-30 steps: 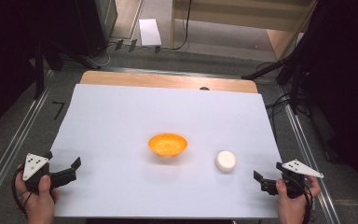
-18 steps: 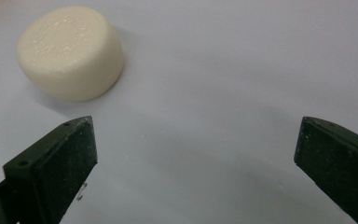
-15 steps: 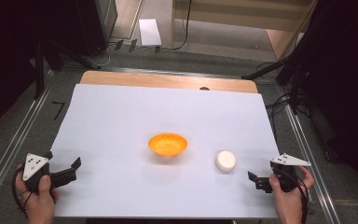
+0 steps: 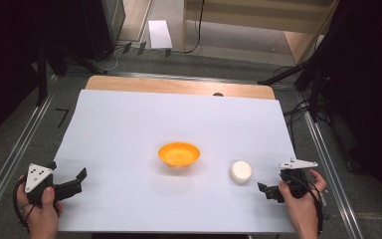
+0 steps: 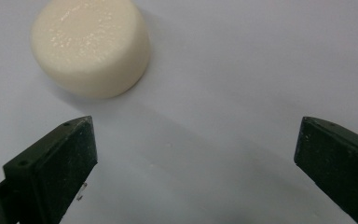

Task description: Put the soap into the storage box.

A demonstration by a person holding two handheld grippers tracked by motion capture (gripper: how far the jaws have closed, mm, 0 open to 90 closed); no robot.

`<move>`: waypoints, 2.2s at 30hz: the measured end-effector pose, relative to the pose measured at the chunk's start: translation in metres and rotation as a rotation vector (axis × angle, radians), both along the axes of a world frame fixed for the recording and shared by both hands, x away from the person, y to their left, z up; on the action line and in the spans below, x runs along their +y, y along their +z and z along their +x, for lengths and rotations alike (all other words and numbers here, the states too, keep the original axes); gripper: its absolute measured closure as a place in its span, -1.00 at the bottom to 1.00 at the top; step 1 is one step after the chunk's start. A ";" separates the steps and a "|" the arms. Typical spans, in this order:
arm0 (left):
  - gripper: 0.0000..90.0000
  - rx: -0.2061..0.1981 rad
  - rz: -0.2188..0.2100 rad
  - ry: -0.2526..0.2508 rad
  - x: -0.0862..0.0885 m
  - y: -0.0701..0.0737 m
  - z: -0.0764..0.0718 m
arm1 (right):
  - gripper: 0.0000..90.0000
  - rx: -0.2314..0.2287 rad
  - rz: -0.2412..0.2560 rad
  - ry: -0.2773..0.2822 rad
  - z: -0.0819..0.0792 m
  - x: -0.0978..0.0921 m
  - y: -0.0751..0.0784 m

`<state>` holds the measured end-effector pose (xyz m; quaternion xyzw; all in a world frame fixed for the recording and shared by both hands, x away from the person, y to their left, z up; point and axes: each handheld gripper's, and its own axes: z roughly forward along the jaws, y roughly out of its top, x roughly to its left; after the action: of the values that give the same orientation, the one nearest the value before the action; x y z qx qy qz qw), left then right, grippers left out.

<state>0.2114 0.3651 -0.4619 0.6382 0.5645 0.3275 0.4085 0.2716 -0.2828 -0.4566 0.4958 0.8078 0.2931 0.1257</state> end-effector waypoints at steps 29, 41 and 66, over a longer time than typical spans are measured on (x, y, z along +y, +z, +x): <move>-1.00 0.000 0.002 -0.006 0.000 0.000 0.000 | -1.00 0.066 -0.052 0.146 0.024 0.052 0.018; -1.00 -0.001 0.000 -0.004 0.000 0.000 0.000 | -1.00 0.086 -0.051 0.168 0.033 0.066 0.016; -1.00 -0.002 0.004 -0.004 0.000 0.000 -0.001 | -0.47 0.155 -0.078 0.184 0.046 0.080 0.004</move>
<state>0.2109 0.3650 -0.4619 0.6400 0.5620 0.3283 0.4083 0.3173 -0.2027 -0.4529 0.4357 0.8678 0.2326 0.0544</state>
